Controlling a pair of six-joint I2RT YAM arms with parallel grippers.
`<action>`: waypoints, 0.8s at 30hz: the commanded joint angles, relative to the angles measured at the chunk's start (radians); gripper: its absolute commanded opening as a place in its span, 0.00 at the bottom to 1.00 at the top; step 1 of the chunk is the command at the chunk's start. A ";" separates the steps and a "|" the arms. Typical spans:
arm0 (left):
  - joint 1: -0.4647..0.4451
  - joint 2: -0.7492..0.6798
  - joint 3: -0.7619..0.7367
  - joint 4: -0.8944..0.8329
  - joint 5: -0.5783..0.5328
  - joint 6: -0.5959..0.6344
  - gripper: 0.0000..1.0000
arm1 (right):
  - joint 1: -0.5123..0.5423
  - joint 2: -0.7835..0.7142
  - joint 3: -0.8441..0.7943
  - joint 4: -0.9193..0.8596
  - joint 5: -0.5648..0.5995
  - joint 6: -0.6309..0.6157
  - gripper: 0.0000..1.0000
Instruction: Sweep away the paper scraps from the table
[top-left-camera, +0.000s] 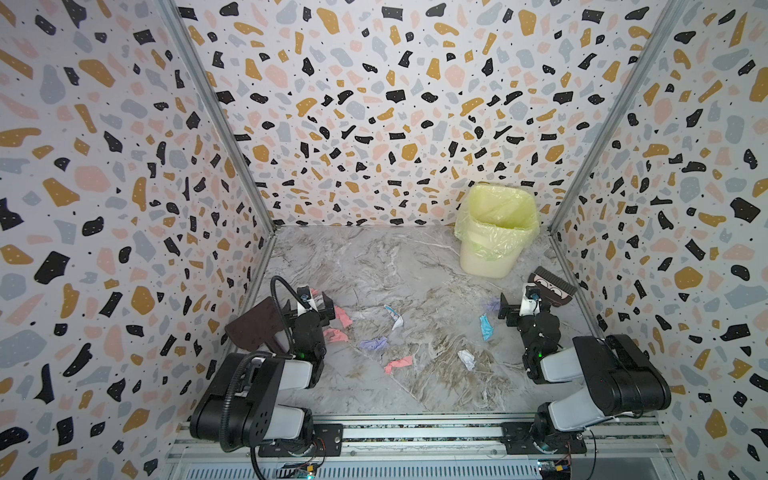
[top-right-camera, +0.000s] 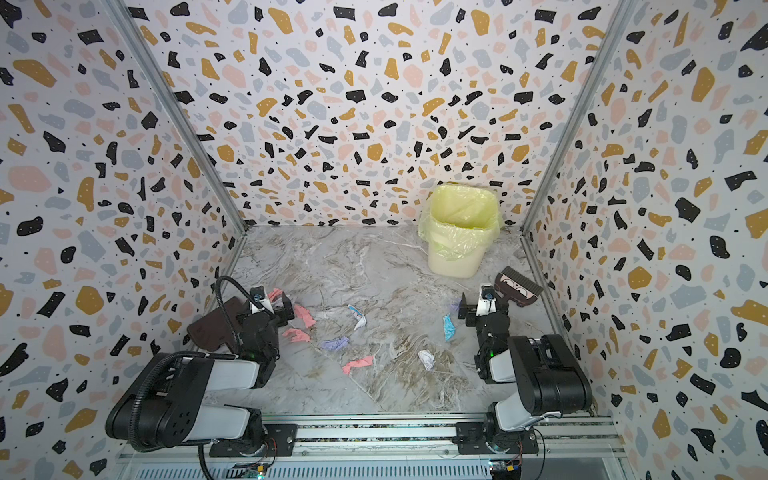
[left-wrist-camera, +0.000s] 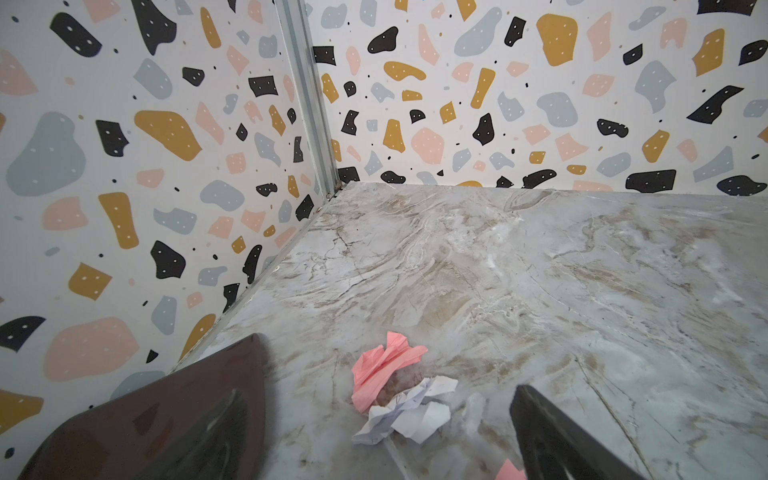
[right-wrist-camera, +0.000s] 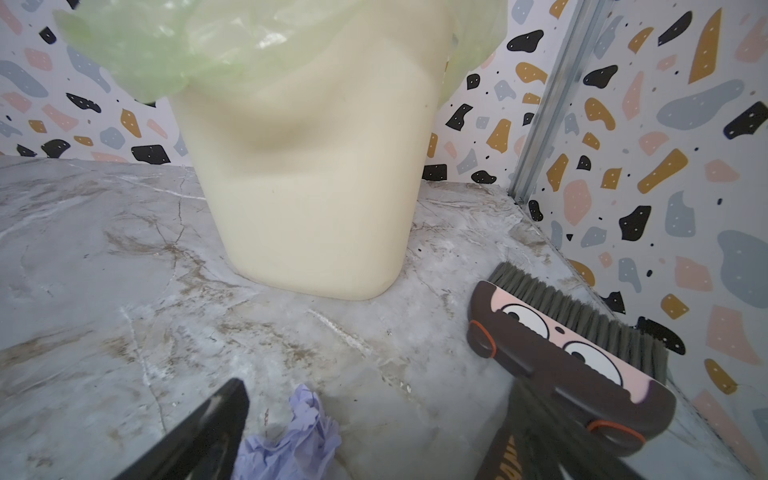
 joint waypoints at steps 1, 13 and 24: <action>0.003 0.003 -0.005 0.059 0.007 -0.008 1.00 | -0.001 -0.009 0.015 0.003 -0.005 0.009 0.99; 0.003 0.004 -0.005 0.058 0.010 -0.007 0.99 | 0.000 -0.009 0.018 -0.001 -0.005 0.008 0.99; 0.003 -0.133 0.114 -0.249 0.018 0.005 1.00 | 0.007 -0.257 0.124 -0.368 0.047 0.012 0.99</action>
